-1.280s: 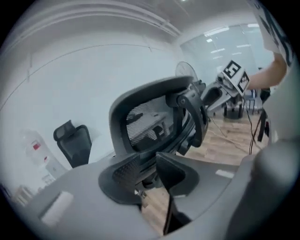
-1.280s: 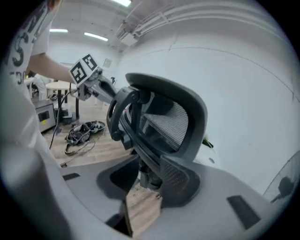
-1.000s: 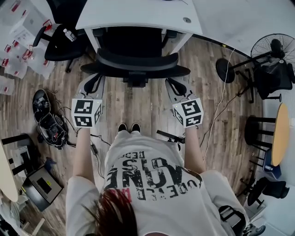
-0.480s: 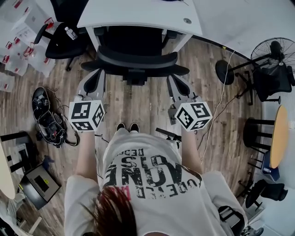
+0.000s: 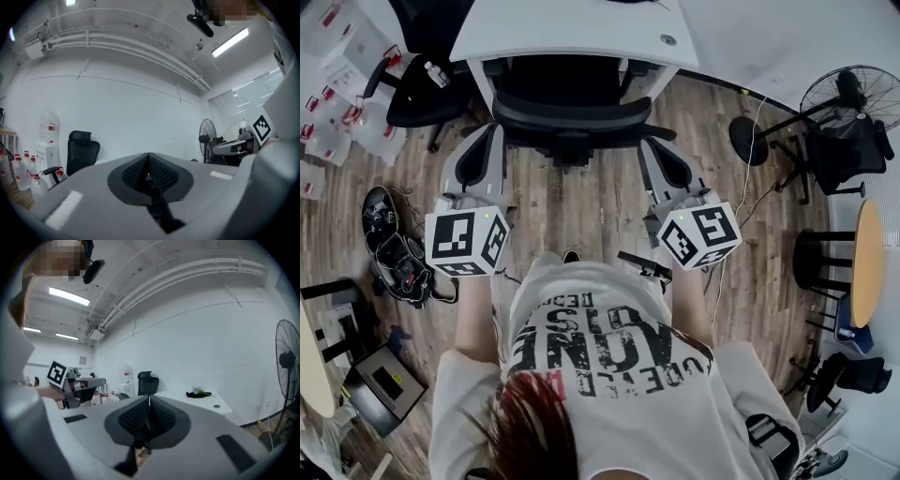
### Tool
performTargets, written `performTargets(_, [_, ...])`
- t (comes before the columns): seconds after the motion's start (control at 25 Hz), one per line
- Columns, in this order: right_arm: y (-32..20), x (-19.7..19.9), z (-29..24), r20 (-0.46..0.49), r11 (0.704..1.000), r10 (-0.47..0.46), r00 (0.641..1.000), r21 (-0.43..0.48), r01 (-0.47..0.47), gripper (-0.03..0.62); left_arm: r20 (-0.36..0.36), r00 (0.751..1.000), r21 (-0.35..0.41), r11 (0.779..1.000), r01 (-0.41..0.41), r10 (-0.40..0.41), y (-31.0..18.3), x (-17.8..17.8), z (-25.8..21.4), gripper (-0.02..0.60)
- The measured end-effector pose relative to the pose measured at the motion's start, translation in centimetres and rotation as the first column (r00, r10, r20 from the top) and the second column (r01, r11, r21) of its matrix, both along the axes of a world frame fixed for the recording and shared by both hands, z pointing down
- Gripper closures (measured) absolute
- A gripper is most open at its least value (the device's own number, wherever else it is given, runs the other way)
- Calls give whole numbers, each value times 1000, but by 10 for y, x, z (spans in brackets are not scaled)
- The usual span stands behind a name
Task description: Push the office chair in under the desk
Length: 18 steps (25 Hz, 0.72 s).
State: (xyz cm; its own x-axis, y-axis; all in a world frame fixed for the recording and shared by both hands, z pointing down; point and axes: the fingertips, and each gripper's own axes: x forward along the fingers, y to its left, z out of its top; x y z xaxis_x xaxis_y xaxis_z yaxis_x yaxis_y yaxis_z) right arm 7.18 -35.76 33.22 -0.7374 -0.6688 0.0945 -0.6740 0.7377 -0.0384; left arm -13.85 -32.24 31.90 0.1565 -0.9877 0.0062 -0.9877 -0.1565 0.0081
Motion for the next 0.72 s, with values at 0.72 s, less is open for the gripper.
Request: performTargets(0.72, [95,-41,-41,-46,995,85,995,57,-82,576,10,995,98,990,-97,96,71,-14,-62,569])
